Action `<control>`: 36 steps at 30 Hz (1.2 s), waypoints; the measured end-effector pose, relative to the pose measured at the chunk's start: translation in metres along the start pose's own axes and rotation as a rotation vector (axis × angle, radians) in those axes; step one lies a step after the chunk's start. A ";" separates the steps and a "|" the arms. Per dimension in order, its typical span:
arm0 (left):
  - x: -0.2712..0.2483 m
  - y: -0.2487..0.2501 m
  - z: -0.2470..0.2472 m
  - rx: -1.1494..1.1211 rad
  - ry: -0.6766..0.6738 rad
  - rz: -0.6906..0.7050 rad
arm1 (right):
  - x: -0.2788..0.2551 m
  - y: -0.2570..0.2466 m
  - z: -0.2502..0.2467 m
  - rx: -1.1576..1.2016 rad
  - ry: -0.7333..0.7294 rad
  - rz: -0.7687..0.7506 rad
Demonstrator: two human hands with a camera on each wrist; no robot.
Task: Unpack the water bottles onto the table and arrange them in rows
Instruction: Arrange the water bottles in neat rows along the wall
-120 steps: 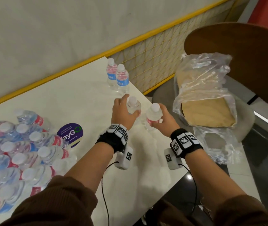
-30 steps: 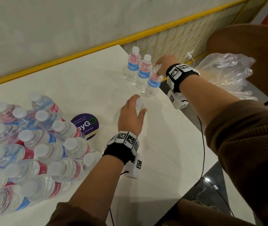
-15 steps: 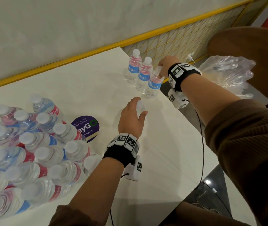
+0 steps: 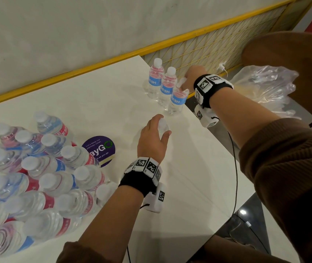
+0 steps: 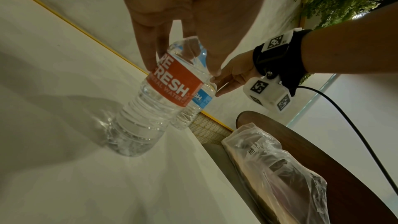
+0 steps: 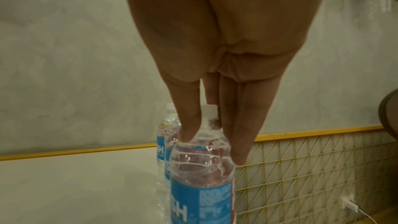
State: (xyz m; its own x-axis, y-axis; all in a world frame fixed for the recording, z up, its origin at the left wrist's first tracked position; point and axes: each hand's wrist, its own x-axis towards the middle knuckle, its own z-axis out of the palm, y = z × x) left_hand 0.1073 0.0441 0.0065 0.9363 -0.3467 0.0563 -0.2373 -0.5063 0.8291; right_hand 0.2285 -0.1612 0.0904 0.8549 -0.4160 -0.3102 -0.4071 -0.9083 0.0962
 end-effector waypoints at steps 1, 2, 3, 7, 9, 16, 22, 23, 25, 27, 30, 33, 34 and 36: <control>0.000 0.000 0.000 -0.003 0.002 0.006 | 0.001 0.000 0.000 0.001 -0.001 0.006; 0.000 0.000 0.000 -0.003 0.005 0.011 | 0.003 0.000 0.001 0.005 -0.006 0.013; -0.001 -0.001 0.000 -0.005 0.009 0.019 | 0.002 0.000 0.001 0.018 -0.010 0.020; -0.002 0.001 -0.001 -0.031 0.008 0.015 | -0.005 -0.001 0.000 0.076 -0.007 0.041; -0.002 0.002 -0.002 -0.053 0.000 -0.021 | -0.014 -0.001 -0.003 0.115 -0.005 0.044; 0.007 0.006 -0.006 -0.023 -0.138 -0.280 | -0.109 -0.015 0.006 0.248 0.037 -0.399; 0.007 0.014 -0.014 0.013 -0.203 -0.307 | -0.145 -0.029 0.030 0.169 -0.108 -0.589; 0.006 0.015 -0.016 0.048 -0.228 -0.299 | -0.144 -0.029 0.032 0.141 -0.098 -0.592; 0.003 0.016 -0.022 0.129 -0.296 -0.275 | -0.141 -0.027 0.034 0.095 -0.052 -0.569; -0.001 0.020 -0.031 0.199 -0.362 -0.247 | -0.138 -0.020 0.034 0.092 -0.029 -0.514; -0.012 0.024 -0.047 0.289 -0.428 -0.205 | -0.139 -0.009 0.030 0.114 -0.010 -0.424; -0.025 0.026 -0.063 0.345 -0.470 -0.179 | -0.140 0.003 0.027 0.103 0.001 -0.316; -0.030 0.026 -0.068 0.361 -0.481 -0.167 | -0.138 0.008 0.026 0.106 -0.009 -0.271; -0.041 0.025 -0.077 0.396 -0.498 -0.141 | -0.138 0.020 0.026 0.138 -0.032 -0.181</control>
State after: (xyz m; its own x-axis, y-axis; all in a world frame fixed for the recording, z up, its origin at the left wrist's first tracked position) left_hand 0.0826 0.1063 0.0676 0.7562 -0.5320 -0.3810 -0.2878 -0.7933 0.5366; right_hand 0.0945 -0.1207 0.1104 0.9084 -0.2430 -0.3403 -0.2897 -0.9526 -0.0930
